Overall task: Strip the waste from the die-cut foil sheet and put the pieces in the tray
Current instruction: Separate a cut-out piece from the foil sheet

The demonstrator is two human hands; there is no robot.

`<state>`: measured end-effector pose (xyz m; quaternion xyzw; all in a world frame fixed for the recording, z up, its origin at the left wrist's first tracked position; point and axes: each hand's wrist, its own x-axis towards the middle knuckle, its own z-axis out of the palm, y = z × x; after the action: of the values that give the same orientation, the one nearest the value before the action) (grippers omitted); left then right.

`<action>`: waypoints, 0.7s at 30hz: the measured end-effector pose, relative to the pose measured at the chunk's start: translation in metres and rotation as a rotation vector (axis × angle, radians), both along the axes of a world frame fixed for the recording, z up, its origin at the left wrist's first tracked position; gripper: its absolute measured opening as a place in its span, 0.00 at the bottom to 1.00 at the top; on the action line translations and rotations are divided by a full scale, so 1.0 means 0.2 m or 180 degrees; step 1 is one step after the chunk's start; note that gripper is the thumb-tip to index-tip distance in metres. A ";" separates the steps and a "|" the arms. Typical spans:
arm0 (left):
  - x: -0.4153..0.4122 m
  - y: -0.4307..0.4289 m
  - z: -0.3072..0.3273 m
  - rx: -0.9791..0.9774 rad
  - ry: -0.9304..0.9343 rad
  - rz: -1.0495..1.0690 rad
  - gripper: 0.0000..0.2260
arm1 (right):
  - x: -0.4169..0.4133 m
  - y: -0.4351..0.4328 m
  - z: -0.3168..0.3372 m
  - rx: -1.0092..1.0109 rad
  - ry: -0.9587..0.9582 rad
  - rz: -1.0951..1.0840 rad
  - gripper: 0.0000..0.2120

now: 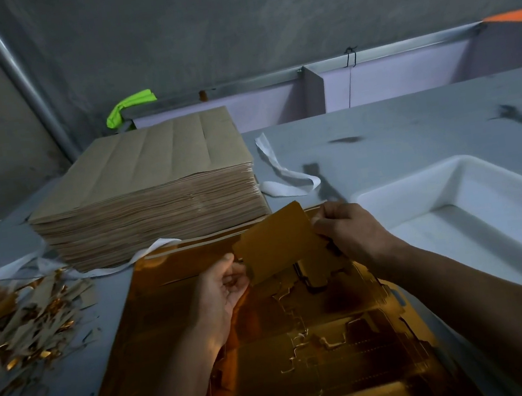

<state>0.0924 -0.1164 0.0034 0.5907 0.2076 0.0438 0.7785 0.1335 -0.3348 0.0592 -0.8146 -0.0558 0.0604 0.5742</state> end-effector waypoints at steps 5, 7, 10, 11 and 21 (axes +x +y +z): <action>0.00 -0.01 0.01 -0.0176 0.0119 0.0030 0.04 | -0.01 0.01 0.00 -0.0147 0.0091 0.0145 0.12; 0.00 0.00 0.01 -0.0149 0.0149 0.0014 0.02 | -0.01 0.01 0.00 -0.0211 0.0099 0.0166 0.12; -0.01 -0.01 0.02 -0.0125 0.0132 -0.0062 0.04 | -0.01 0.01 0.00 -0.0266 0.0098 0.0163 0.12; -0.01 -0.01 0.03 -0.0135 0.0124 -0.0065 0.05 | -0.01 0.01 0.00 -0.0274 0.0095 0.0156 0.12; 0.00 -0.01 0.07 -0.0361 0.0101 0.0268 0.09 | -0.01 0.01 0.01 -0.0085 0.0187 0.0103 0.13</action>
<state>0.0933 -0.1180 0.0180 0.5371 0.2468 0.0553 0.8047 0.1323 -0.3321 0.0604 -0.8190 -0.0514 0.0943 0.5636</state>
